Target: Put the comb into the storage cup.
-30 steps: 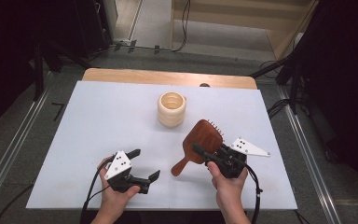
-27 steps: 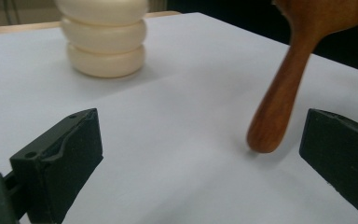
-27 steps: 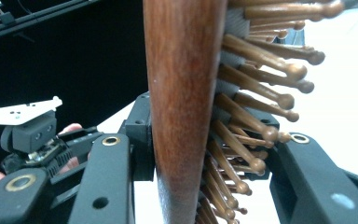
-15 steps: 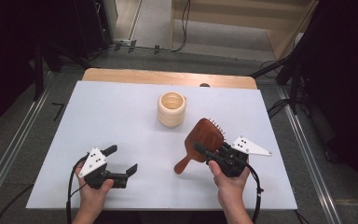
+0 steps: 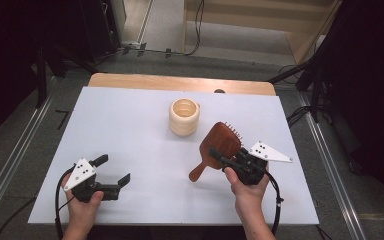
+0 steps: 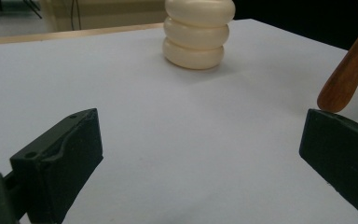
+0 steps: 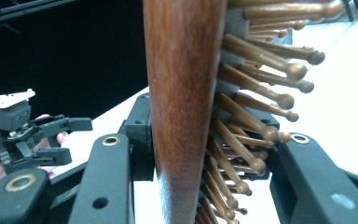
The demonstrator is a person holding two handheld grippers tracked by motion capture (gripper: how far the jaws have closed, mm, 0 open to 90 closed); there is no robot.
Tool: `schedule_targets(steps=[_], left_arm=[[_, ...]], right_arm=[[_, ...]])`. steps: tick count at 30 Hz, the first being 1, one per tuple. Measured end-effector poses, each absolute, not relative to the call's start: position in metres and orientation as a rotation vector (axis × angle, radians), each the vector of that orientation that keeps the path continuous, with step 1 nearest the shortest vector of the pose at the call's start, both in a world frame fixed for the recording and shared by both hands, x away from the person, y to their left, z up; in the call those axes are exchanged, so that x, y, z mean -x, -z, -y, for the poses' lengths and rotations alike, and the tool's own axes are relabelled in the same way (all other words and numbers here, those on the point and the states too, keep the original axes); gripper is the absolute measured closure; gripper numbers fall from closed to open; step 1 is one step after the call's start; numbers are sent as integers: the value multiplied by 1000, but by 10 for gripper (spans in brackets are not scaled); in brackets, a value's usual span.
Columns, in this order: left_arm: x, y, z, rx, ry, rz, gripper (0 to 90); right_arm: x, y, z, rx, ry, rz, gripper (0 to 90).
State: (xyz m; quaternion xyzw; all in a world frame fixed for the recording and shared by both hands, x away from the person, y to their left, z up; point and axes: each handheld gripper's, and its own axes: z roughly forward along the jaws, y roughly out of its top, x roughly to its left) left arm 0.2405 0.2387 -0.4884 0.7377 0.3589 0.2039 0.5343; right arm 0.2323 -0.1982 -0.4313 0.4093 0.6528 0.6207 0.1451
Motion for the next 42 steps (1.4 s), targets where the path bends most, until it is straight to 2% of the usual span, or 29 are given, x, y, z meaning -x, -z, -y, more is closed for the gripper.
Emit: schedule_targets(steps=[15,42], left_arm=[[-243,486,-282,-1678,-543,-945,0],[-242,491,-284,-1640,-530,-948,3]], right_arm=[[-244,419,193,-1159,-1789,-1878,536],[-279,397,179,-1141,-1807,-1906,555]])
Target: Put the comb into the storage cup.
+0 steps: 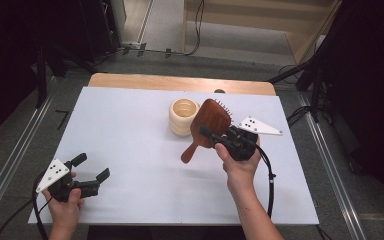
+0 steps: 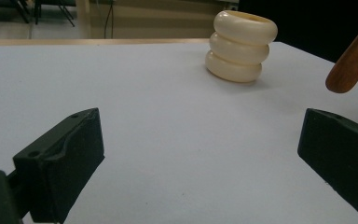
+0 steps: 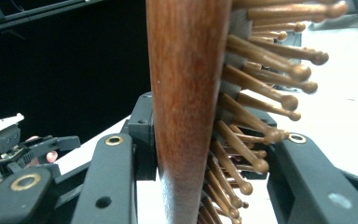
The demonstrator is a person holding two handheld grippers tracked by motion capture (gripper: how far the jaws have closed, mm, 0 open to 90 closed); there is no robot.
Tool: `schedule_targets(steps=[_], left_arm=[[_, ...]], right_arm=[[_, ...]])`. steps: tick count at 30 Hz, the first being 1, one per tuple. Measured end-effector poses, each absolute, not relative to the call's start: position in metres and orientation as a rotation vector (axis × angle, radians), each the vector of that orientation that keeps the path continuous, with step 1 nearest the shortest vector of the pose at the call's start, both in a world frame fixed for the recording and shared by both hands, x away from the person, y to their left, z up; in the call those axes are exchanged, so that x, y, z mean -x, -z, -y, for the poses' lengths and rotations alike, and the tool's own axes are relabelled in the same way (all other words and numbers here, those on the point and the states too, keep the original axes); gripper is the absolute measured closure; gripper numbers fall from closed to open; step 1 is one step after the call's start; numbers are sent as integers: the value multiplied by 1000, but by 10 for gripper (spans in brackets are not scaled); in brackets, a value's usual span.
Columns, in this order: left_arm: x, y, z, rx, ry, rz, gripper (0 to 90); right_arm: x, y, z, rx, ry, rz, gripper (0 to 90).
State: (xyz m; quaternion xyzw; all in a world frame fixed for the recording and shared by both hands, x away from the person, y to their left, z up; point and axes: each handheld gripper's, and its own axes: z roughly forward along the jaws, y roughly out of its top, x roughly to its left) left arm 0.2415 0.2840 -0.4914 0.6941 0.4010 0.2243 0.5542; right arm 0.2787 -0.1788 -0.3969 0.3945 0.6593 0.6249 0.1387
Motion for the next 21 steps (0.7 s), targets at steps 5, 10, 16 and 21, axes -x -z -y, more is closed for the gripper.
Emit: schedule_targets(steps=[5,10,16,21], left_arm=[[-241,491,-284,-1641,-533,-946,3],[-241,491,-283,-1646,-535,-946,3],[-241,492,-283,-1647,-536,-944,4],[-241,492,-283,-1645,-537,-943,4]], right_arm=[[-283,394,179,-1140,-1809,-1895,555],[-288,386,179,-1131,-1810,-1874,555],[-293,377,178,-1138,-1802,-1831,551],[-299,373,179,-1146,-1804,-1826,550]])
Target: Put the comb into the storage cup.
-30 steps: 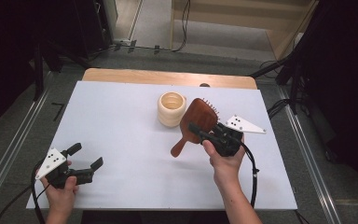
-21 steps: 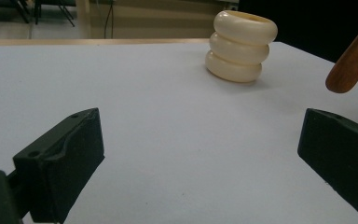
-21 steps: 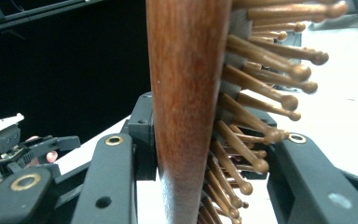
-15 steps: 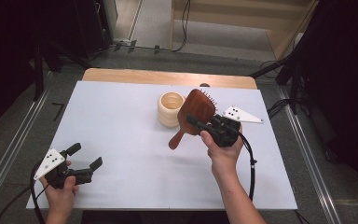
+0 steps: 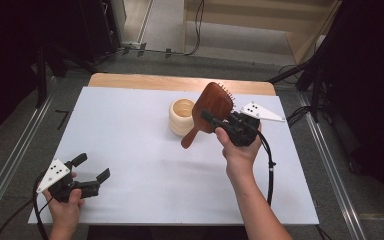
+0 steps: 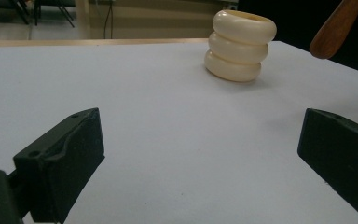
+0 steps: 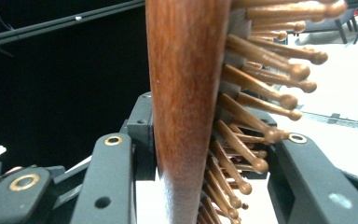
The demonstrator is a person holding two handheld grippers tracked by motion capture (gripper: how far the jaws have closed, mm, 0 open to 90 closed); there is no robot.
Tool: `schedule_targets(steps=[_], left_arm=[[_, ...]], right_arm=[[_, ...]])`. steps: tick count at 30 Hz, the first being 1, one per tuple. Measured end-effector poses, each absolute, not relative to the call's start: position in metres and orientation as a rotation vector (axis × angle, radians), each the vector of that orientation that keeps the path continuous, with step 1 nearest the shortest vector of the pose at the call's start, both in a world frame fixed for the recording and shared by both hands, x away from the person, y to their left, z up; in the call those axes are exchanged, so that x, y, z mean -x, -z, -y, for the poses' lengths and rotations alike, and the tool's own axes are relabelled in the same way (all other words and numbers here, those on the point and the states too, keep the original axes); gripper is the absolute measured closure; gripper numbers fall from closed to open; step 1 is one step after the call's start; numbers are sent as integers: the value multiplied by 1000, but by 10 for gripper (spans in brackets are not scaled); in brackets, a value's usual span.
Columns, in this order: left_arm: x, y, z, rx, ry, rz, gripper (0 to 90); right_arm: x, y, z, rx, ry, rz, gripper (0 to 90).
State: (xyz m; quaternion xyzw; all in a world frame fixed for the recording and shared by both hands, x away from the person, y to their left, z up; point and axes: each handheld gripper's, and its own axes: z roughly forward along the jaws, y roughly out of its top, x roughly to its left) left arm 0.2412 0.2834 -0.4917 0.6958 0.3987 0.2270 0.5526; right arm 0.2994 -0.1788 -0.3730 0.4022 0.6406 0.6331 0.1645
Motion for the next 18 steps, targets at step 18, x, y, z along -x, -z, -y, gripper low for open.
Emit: schedule_targets(steps=[18], left_arm=[[-241,492,-284,-1639,-534,-938,4]], right_arm=[[-319,355,181,-1130,-1810,-1778,550]])
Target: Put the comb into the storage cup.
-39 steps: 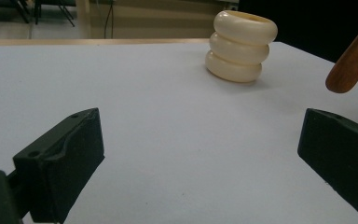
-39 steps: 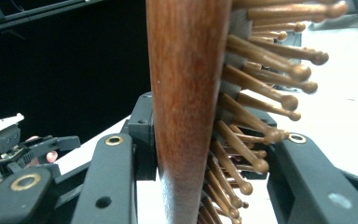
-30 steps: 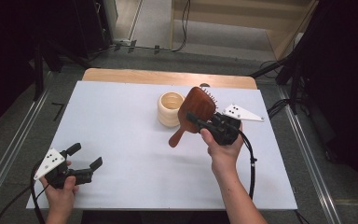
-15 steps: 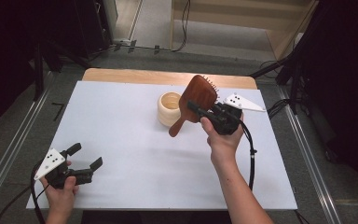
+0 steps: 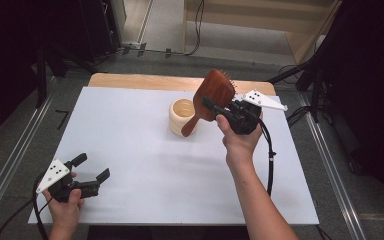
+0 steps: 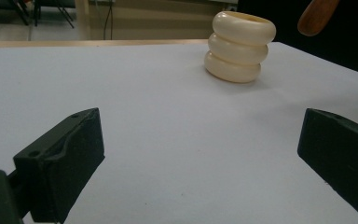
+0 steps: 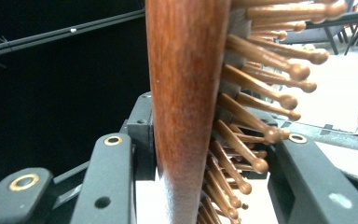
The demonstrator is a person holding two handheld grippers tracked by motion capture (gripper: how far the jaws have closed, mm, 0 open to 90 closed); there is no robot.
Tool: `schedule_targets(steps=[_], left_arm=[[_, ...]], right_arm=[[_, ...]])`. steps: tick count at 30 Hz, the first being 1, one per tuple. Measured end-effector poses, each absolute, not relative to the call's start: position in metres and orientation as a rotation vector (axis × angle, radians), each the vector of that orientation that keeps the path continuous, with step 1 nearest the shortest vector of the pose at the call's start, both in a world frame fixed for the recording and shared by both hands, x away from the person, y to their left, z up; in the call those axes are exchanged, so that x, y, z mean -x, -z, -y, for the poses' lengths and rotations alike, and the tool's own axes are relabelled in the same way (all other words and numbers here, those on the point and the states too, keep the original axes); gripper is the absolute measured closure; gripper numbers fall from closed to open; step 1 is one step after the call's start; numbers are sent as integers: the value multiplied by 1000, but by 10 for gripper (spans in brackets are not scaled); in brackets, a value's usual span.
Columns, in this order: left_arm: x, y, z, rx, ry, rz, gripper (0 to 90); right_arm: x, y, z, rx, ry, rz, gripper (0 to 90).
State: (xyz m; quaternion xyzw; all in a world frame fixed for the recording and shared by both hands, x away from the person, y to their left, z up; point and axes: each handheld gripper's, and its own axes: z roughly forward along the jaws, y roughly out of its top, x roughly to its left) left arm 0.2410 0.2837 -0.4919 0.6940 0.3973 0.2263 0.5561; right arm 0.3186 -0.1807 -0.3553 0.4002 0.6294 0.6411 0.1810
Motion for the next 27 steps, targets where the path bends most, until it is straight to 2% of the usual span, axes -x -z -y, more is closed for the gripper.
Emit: schedule_targets(steps=[27], left_arm=[[-241,492,-283,-1650,-534,-930,4]], right_arm=[[-349,348,181,-1169,-1795,-1713,548]])
